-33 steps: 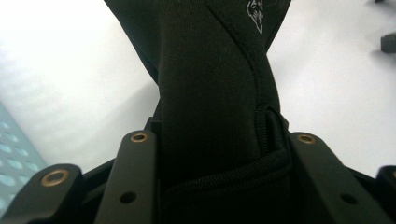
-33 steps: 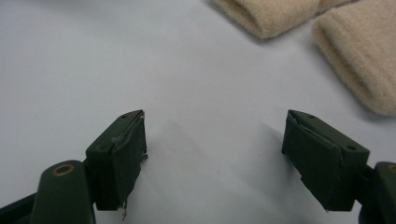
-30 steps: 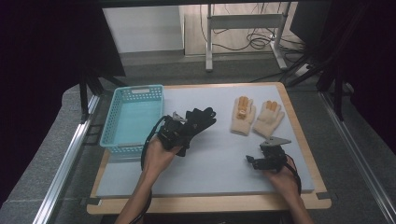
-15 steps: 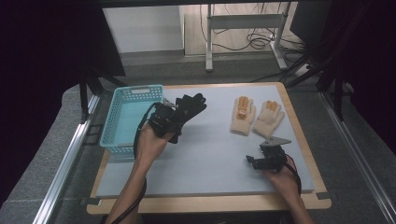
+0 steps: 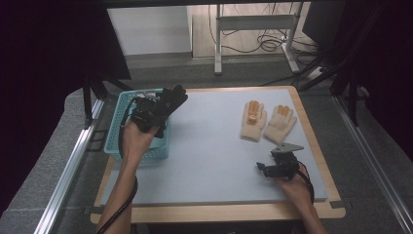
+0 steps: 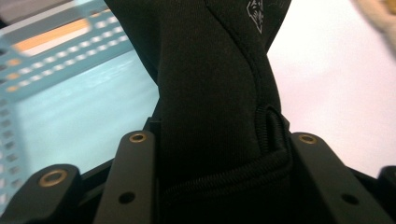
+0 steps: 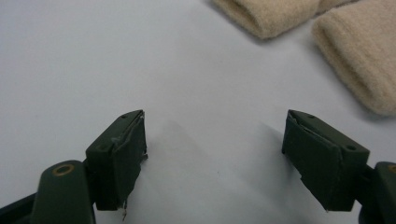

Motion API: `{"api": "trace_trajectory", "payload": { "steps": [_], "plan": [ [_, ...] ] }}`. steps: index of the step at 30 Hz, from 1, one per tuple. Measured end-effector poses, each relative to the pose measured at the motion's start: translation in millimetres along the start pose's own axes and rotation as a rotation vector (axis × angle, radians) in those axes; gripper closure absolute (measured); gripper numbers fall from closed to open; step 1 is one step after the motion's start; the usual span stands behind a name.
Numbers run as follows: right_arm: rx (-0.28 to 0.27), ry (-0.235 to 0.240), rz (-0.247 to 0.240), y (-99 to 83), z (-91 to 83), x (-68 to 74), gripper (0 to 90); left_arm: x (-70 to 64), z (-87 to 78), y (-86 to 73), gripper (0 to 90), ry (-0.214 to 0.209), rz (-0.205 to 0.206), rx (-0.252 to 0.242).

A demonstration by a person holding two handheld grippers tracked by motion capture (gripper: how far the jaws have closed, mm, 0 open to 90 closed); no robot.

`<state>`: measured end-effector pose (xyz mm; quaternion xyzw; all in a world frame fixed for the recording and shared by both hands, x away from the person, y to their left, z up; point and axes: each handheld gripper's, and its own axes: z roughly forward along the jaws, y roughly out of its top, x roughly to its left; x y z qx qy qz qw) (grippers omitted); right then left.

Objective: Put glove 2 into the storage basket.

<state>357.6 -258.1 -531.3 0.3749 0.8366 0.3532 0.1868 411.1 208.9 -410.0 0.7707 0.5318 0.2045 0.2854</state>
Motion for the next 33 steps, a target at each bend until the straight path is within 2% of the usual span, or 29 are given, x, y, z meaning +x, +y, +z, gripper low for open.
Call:
{"api": "trace_trajectory", "payload": {
  "steps": [7, 12, 15, 17, 24, 30, 33],
  "plan": [
    [0.0, 0.0, -0.001, 0.0, 0.0, 0.0, 21.1, 35.1, 1.1, -9.5, 60.1, 0.069, -0.08, 0.029],
    [0.0, 0.0, -0.001, 0.0, 0.0, 0.0, 21.1, 57.9, 6.7, -17.7, 60.0, 0.103, -0.135, 0.061],
    [0.0, 0.0, 0.0, 0.0, 0.0, 0.0, 21.1, 70.3, 12.2, -22.3, 59.7, 0.121, -0.149, 0.09],
    [0.0, 0.0, 0.0, 0.0, 0.0, 0.1, 21.1, 76.4, 16.9, -25.5, 59.2, 0.127, -0.177, 0.111],
    [-0.001, 0.0, -0.001, 0.0, 0.1, 0.0, 21.1, 94.7, 38.6, -36.0, 58.9, 0.161, -0.231, 0.194],
    [-0.001, 0.0, -0.001, 0.0, 0.1, 0.0, 21.1, 107.1, 54.8, -35.2, 57.9, 0.205, -0.267, 0.271],
    [-0.001, 0.0, -0.001, 0.0, 0.1, 0.0, 21.1, 110.8, 61.8, -33.6, 57.5, 0.208, -0.279, 0.294]
  ]
}}
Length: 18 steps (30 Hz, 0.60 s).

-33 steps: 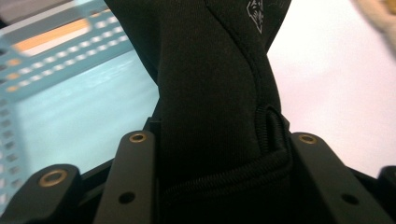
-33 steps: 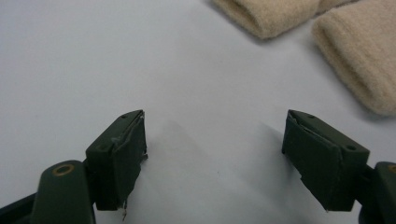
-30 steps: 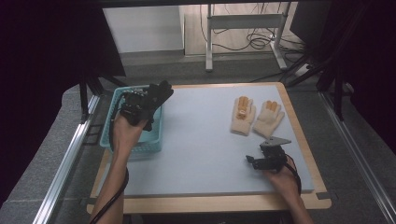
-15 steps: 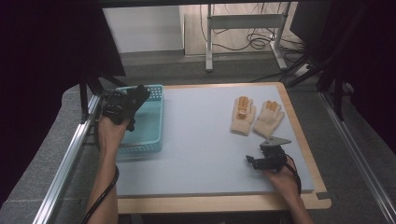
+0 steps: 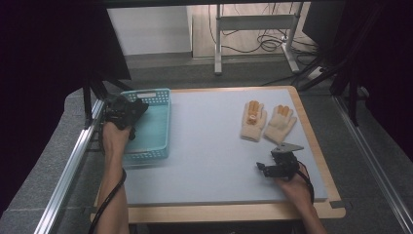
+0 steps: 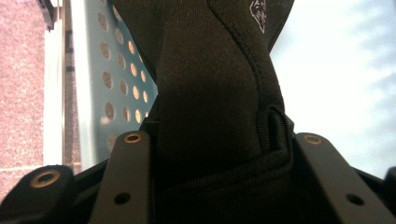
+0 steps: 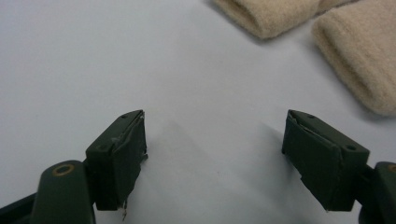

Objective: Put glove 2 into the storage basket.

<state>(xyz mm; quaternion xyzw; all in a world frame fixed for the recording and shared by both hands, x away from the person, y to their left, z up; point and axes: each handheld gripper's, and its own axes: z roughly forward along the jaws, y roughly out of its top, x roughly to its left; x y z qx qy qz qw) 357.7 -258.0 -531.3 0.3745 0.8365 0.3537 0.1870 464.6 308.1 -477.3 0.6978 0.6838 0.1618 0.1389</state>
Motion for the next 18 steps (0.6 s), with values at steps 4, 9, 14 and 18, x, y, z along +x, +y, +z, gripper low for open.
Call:
{"api": "trace_trajectory", "payload": {
  "steps": [4, 9, 14, 18],
  "plan": [
    [0.0, 0.0, 0.0, 0.0, 0.0, 0.0, 21.1, -2.3, 10.6, 5.1, 56.9, 0.011, 0.0, 0.043],
    [0.0, 0.0, 0.0, 0.0, 0.0, 0.0, 21.1, -6.1, 24.4, 7.4, 56.4, -0.007, 0.003, 0.085],
    [0.0, 0.0, 0.0, 0.0, 0.0, 0.0, 21.1, -3.1, 28.1, 5.6, 50.2, 0.008, 0.021, 0.104],
    [0.0, 0.0, 0.001, 0.0, 0.0, 0.0, 21.1, -6.1, 26.5, 5.4, 36.1, -0.004, 0.068, 0.096]
  ]
}}
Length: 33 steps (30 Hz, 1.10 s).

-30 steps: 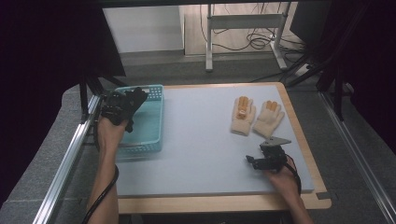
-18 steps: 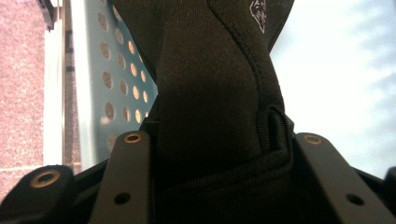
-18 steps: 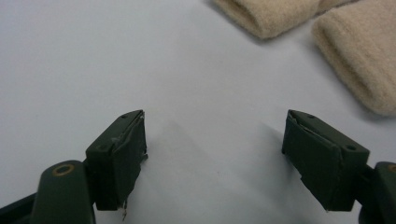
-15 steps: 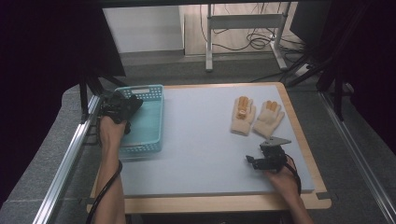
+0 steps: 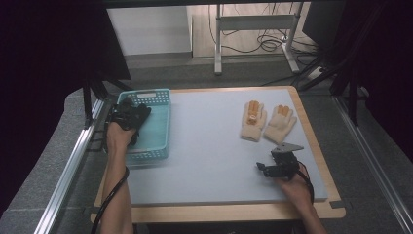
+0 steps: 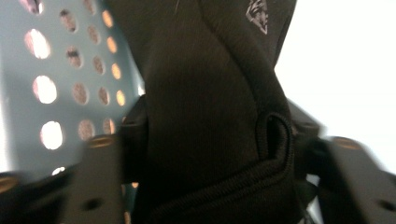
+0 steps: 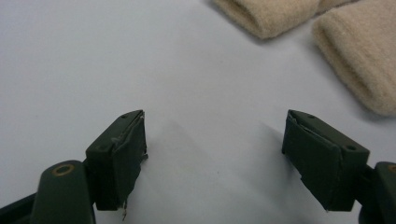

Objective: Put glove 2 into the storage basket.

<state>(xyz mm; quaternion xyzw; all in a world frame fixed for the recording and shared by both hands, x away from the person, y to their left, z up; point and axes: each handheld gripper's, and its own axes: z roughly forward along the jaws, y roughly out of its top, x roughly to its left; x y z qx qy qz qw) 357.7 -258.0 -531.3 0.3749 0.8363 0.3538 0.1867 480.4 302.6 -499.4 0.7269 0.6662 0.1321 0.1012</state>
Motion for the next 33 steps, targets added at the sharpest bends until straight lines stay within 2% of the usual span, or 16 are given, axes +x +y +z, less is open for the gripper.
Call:
{"api": "trace_trajectory", "payload": {
  "steps": [1, 3, 6, 8, 11, 17, 23, 28, 33],
  "plan": [
    [0.0, 0.0, -0.001, 0.0, 0.0, 0.0, 21.1, -1.5, -0.5, 0.3, 29.8, -0.003, 0.014, 0.004],
    [0.0, 0.0, 0.0, 0.0, 0.0, 0.0, 21.1, -1.9, -2.7, 0.3, 24.3, -0.027, 0.024, 0.005],
    [0.0, 0.0, -0.001, 0.0, 0.0, 0.0, 21.1, 0.5, -8.6, -0.8, 18.1, -0.073, 0.015, -0.028],
    [0.0, 0.0, -0.001, 0.0, 0.0, 0.0, 21.1, 2.4, -12.4, -1.5, 11.0, -0.089, 0.011, -0.037],
    [0.0, 0.0, -0.002, 0.0, 0.0, -0.1, 21.1, 4.7, -19.0, -3.8, 7.7, -0.107, 0.023, -0.061],
    [0.0, 0.0, -0.001, 0.0, 0.0, 0.1, 21.1, 7.3, -30.4, -10.7, 3.8, -0.172, 0.027, -0.119],
    [0.0, 0.0, 0.0, 0.0, 0.0, 0.1, 21.1, 6.0, -37.8, -18.8, 2.6, -0.237, 0.046, -0.21],
    [0.0, 0.0, -0.001, -0.1, -0.1, 0.1, 21.1, 0.1, -43.3, -23.8, 0.0, -0.239, 0.08, -0.272],
    [0.0, 0.0, -0.001, -0.1, 0.0, 0.1, 21.1, -8.0, -50.9, -28.6, 0.0, -0.262, 0.111, -0.33]
  ]
}}
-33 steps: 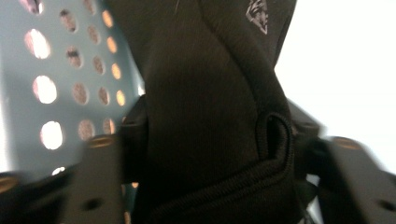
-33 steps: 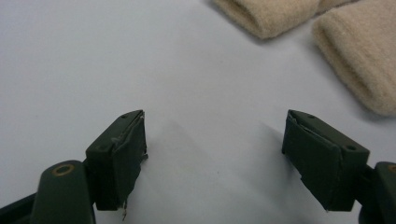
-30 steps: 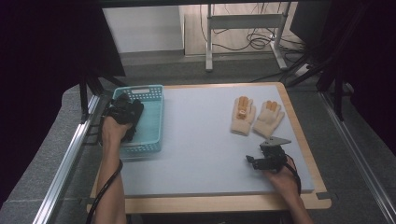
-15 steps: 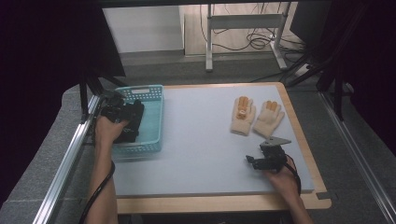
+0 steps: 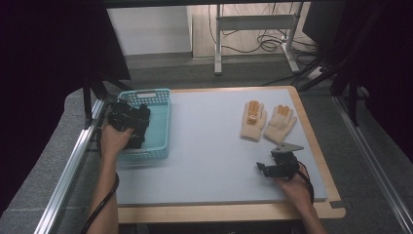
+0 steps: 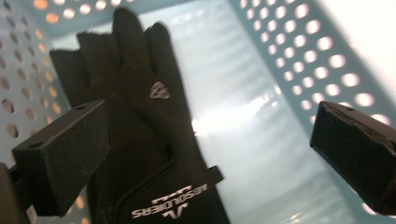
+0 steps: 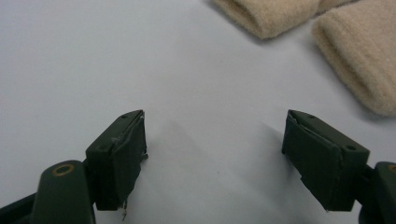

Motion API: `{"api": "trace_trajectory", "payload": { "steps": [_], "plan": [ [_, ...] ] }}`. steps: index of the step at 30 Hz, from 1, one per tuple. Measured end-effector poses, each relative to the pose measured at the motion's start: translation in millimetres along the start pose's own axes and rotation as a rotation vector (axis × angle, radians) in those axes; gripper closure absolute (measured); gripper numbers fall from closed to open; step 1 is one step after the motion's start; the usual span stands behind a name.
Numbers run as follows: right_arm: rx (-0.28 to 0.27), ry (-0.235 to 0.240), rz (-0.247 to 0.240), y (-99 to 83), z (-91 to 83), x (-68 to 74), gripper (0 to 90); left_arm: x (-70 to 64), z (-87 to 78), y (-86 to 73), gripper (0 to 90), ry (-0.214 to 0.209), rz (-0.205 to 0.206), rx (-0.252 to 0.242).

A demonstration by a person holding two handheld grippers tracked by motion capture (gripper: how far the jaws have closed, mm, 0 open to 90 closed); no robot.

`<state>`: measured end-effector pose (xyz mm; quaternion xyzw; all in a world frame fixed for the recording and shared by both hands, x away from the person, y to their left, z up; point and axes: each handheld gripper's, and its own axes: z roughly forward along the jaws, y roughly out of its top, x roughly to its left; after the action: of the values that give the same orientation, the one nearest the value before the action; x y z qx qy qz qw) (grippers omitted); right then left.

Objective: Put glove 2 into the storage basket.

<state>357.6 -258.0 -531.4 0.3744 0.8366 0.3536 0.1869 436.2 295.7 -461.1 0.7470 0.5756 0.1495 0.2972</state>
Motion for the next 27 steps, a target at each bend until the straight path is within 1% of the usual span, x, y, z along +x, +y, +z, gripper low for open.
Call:
{"api": "trace_trajectory", "payload": {
  "steps": [3, 8, 13, 18, 22, 27],
  "plan": [
    [0.0, 0.0, 0.0, 0.0, 0.0, 0.0, 21.1, -8.5, -4.7, 0.2, 0.0, -0.019, 0.032, -0.032],
    [0.0, 0.0, 0.0, 0.0, -0.1, 0.0, 21.1, -22.4, -11.5, 1.3, 0.0, -0.034, 0.079, -0.07],
    [0.001, -0.001, 0.0, 0.0, 0.0, 0.0, 21.1, -40.4, -17.7, 2.3, 0.0, -0.068, 0.124, -0.113],
    [0.001, -0.001, 0.0, 0.0, -0.1, 0.0, 21.1, -64.0, -20.4, 2.5, 0.0, -0.086, 0.201, -0.131],
    [0.001, -0.001, 0.001, 0.0, 0.0, 0.1, 21.1, -81.4, -20.4, 1.4, 0.0, -0.119, 0.242, -0.142],
    [0.001, -0.001, 0.0, 0.0, 0.0, 0.1, 21.1, -107.0, -20.0, -1.9, 0.0, -0.164, 0.29, -0.158]
  ]
}}
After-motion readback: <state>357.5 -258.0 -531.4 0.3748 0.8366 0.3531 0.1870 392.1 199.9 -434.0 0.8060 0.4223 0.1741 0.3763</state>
